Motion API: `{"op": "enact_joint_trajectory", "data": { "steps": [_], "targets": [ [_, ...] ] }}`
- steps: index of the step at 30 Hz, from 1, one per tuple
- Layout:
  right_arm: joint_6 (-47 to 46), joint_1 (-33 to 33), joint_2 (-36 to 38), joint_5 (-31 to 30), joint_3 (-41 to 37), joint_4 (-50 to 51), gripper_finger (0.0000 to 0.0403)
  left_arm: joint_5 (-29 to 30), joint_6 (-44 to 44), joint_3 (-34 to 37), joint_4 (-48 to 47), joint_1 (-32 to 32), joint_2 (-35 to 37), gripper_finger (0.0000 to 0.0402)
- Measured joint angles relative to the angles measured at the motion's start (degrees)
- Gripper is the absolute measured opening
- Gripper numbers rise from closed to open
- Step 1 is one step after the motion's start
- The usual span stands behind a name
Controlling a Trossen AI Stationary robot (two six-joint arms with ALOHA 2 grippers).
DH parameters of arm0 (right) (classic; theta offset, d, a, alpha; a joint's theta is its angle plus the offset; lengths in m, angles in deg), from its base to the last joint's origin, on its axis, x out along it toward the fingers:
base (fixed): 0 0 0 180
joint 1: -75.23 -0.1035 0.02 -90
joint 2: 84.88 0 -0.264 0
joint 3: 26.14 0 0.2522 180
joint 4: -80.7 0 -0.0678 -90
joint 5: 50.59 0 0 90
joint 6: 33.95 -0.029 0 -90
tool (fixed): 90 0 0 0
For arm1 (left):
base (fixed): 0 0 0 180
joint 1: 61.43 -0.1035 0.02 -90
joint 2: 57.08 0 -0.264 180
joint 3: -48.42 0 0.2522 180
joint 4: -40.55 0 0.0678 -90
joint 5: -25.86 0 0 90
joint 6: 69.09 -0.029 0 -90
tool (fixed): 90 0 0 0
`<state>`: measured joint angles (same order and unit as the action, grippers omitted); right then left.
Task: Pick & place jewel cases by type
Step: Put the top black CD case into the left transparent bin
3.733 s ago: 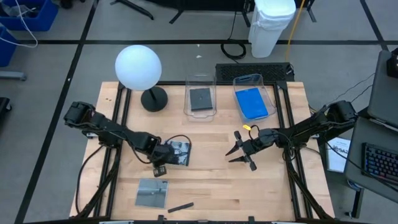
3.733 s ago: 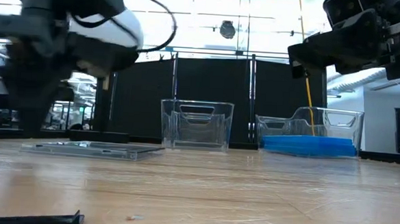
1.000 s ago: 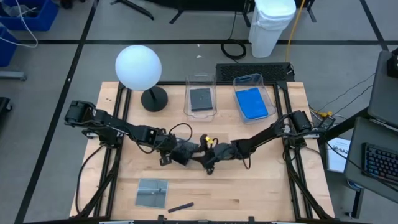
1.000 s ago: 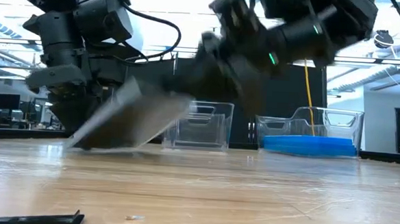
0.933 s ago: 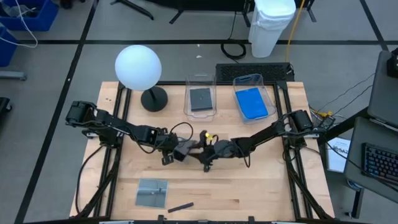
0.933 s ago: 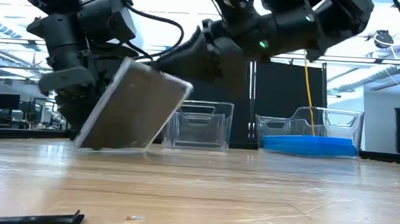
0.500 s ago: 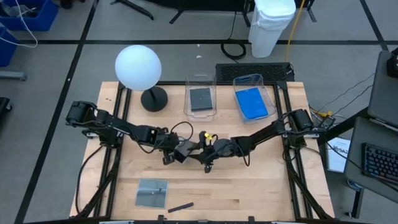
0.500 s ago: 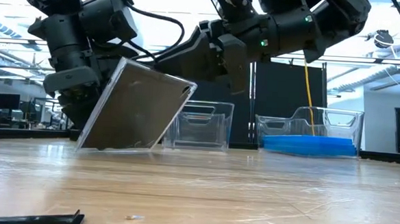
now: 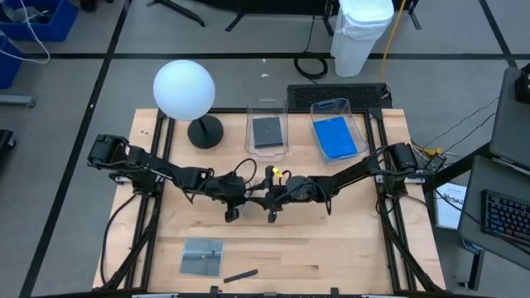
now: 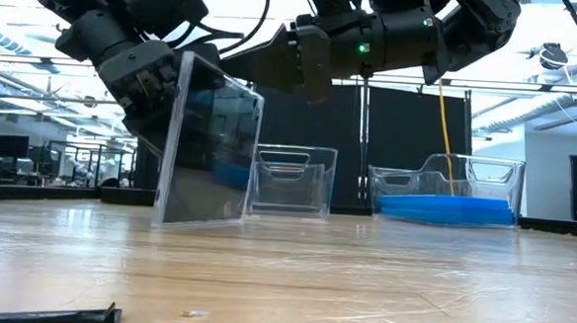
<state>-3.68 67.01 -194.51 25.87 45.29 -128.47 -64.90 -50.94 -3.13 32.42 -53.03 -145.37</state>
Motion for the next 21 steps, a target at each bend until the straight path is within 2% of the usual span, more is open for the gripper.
{"op": "enact_joint_trajectory", "data": {
  "steps": [21],
  "targets": [
    [-3.26, 1.12, 0.89, 1.96, -0.13, 0.83, 0.0130, 0.58, -0.31, -0.06, -0.82, 0.02, 0.06, 0.0031]
  ]
}}
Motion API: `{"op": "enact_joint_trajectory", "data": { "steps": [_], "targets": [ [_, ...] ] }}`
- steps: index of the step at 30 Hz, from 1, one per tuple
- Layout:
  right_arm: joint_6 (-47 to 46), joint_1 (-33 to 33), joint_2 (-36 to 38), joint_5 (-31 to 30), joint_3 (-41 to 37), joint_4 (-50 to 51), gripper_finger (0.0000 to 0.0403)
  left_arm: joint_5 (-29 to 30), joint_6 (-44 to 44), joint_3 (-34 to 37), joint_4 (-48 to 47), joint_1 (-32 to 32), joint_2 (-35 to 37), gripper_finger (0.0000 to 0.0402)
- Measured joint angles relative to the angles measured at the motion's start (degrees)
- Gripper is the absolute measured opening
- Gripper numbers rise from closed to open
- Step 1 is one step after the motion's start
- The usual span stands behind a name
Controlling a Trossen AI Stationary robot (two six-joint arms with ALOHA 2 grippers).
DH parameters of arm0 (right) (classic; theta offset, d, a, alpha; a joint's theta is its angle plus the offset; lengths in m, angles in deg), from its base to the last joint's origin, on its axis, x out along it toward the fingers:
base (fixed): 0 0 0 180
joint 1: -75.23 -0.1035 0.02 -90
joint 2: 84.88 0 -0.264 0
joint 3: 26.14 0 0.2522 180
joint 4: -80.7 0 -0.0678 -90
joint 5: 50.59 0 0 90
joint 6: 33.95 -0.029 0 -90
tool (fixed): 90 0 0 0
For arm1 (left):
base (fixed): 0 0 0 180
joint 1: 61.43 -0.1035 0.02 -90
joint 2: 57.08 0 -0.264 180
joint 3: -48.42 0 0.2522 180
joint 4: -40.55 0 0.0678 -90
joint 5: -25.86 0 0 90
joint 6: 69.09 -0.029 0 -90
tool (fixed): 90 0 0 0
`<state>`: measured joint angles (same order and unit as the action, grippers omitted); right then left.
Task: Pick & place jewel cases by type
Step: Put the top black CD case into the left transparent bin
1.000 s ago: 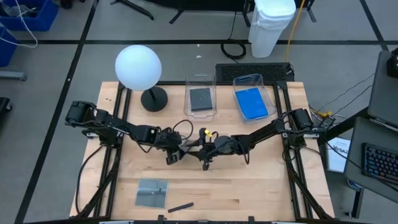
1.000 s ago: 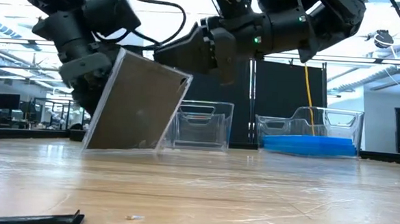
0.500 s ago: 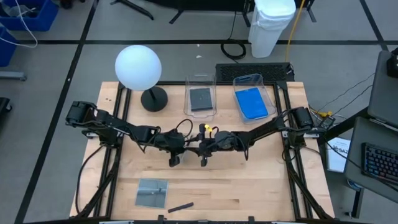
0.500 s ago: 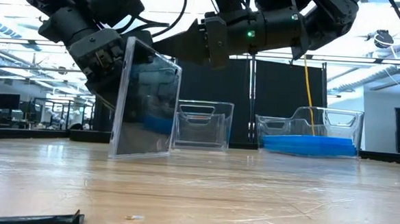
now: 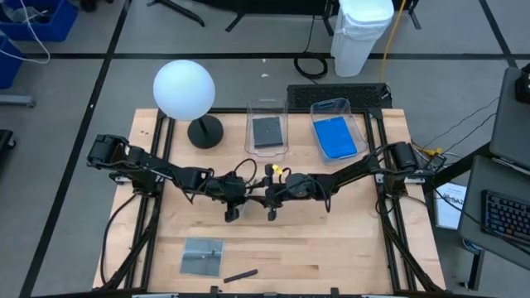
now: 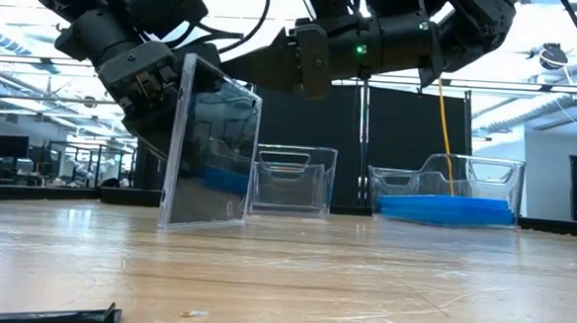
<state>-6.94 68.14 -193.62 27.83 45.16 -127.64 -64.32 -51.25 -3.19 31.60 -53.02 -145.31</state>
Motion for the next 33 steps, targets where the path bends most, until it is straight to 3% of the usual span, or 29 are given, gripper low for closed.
{"op": "enact_joint_trajectory", "data": {
  "steps": [7, 13, 21, 26, 31, 33],
  "targets": [
    [-3.65, 0.65, 2.26, 9.42, -0.05, 4.33, 0.0133, -0.07, -1.67, -0.17, -0.34, 0.08, 0.08, 0.0031],
    [-2.82, 0.91, 2.02, 14.72, 0.30, 9.14, 0.0164, 0.91, -1.61, -0.17, -0.50, -0.07, 0.09, 0.0031],
    [-2.25, 1.58, 2.14, 7.33, 4.30, 14.57, 0.0210, -0.37, -1.24, -0.15, -0.48, 0.02, 0.07, 0.0031],
    [-8.78, 1.80, 2.20, 9.61, 4.57, 20.73, 0.0207, -1.59, -1.50, -0.15, -2.59, 0.05, 0.07, 0.0031],
    [-16.54, -0.35, 2.14, 17.39, 4.23, 36.76, 0.0193, -1.83, -0.17, -0.13, -12.85, -0.47, 0.07, 0.0031],
    [-19.18, -2.14, 2.16, 17.78, 3.14, 39.05, 0.0189, -1.74, -0.18, -0.18, -16.88, -1.21, 0.16, 0.0030]
  ]
}}
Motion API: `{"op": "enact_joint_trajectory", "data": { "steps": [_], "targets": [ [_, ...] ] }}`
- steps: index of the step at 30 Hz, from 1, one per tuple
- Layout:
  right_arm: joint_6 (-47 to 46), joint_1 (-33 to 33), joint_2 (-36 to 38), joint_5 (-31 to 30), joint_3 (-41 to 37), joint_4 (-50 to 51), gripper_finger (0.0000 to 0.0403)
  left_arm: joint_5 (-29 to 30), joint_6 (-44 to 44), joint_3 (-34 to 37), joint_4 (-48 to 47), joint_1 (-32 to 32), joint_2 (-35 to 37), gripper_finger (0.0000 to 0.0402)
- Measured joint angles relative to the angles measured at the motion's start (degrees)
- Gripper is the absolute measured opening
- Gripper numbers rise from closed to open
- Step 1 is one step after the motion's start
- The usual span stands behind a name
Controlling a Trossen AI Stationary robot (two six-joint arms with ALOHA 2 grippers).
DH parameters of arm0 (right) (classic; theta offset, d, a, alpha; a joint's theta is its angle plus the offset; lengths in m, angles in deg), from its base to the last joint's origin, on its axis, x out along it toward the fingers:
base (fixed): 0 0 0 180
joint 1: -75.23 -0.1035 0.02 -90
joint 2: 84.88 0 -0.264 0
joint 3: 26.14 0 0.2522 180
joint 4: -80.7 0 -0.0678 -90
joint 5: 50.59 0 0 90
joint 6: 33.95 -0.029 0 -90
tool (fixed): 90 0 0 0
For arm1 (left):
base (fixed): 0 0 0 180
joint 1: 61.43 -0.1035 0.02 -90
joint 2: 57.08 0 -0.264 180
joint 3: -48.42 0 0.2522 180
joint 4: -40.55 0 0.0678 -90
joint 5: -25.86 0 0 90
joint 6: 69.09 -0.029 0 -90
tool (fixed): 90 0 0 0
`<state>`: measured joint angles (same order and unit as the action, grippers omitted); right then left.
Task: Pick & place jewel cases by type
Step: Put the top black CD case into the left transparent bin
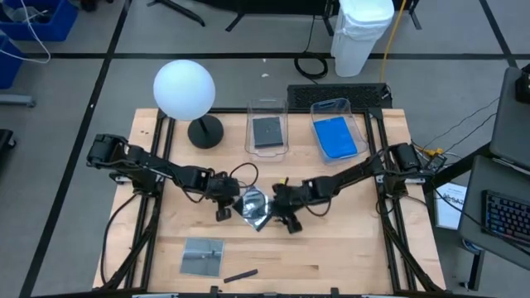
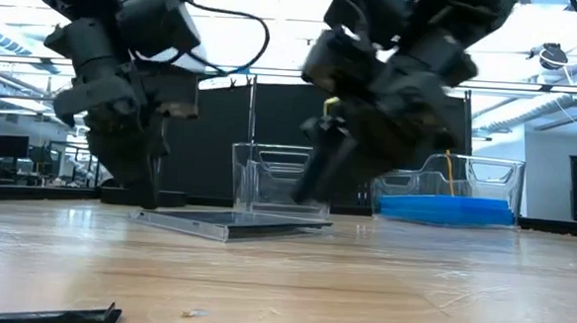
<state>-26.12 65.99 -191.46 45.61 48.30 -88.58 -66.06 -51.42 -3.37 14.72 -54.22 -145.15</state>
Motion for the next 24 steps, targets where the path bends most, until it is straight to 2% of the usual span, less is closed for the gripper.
{"op": "enact_joint_trajectory", "data": {
  "steps": [6, 10, 18, 24],
  "targets": [
    [-8.42, -5.01, -1.71, -0.23, -1.91, -0.15, 0.0188, 0.31, -0.22, 0.03, -4.54, -3.25, -0.04, 0.0030],
    [-11.13, -6.38, -4.31, -4.84, -1.82, -3.13, 0.0187, 0.40, -0.23, 0.09, -3.61, -4.93, -0.09, 0.0030],
    [-9.58, -5.77, -6.88, -18.14, -1.95, -9.81, 0.0180, -0.55, 0.71, 0.05, 3.31, -5.03, -4.71, 0.0030],
    [-4.54, -5.55, -6.05, -19.61, -2.30, -13.21, 0.0170, 0.58, 3.17, 0.01, 6.52, -3.97, -6.51, 0.0030]
  ]
}}
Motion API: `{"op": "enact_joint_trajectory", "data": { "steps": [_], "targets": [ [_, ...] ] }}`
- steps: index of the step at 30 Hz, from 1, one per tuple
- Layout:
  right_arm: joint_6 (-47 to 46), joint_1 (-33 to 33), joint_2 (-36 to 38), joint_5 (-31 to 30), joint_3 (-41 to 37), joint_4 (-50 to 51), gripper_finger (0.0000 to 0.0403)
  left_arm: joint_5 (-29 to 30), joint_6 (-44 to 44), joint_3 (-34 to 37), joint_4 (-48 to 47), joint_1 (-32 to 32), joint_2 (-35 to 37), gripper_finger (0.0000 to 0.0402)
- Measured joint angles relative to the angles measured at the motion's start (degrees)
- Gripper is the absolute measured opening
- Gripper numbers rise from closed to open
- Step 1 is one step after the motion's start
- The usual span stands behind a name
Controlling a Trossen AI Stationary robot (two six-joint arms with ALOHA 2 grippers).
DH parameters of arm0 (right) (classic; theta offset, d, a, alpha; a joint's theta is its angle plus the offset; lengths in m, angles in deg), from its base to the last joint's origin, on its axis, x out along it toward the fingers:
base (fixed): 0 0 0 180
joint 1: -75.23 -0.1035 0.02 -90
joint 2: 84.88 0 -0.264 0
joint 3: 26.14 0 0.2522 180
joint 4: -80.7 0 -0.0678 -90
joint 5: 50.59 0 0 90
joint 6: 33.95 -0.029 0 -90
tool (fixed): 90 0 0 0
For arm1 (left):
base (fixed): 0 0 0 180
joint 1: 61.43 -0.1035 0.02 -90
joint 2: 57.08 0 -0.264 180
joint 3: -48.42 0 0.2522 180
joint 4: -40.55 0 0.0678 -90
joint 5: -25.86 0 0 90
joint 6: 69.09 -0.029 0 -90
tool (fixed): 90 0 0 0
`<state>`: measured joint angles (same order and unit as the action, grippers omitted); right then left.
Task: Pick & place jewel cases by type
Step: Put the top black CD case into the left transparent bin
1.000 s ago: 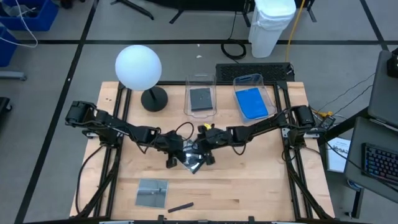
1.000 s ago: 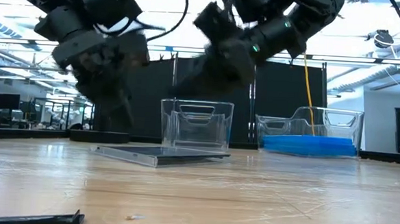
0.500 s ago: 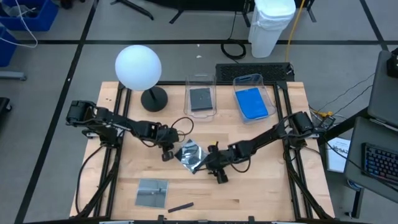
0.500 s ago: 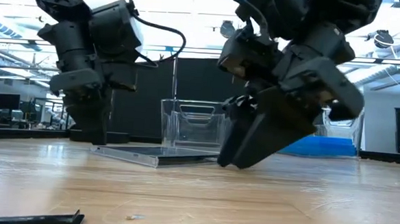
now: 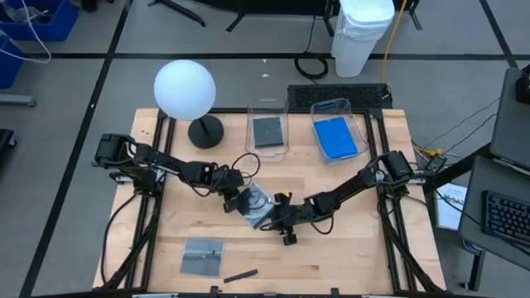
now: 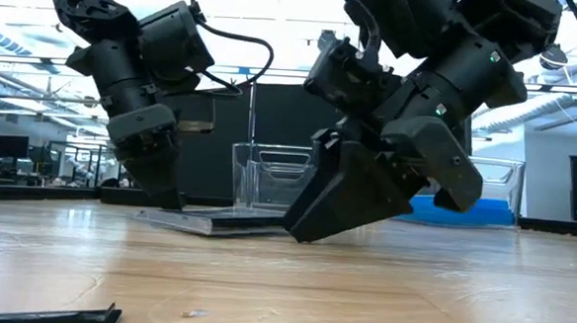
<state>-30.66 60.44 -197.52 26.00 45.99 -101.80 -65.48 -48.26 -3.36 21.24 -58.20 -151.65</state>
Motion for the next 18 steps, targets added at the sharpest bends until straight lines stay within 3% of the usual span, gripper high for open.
{"op": "enact_joint_trajectory", "data": {
  "steps": [11, 18],
  "targets": [
    [2.65, 0.20, 0.89, 3.16, 0.09, 0.02, 0.0160, -0.33, 2.90, 0.19, 0.92, 1.05, 0.27, 0.0030],
    [6.11, 0.20, 5.92, 3.18, 0.51, -0.46, 0.0159, -0.53, 2.33, 0.17, 1.16, 1.09, 0.18, 0.0030]
  ]
}}
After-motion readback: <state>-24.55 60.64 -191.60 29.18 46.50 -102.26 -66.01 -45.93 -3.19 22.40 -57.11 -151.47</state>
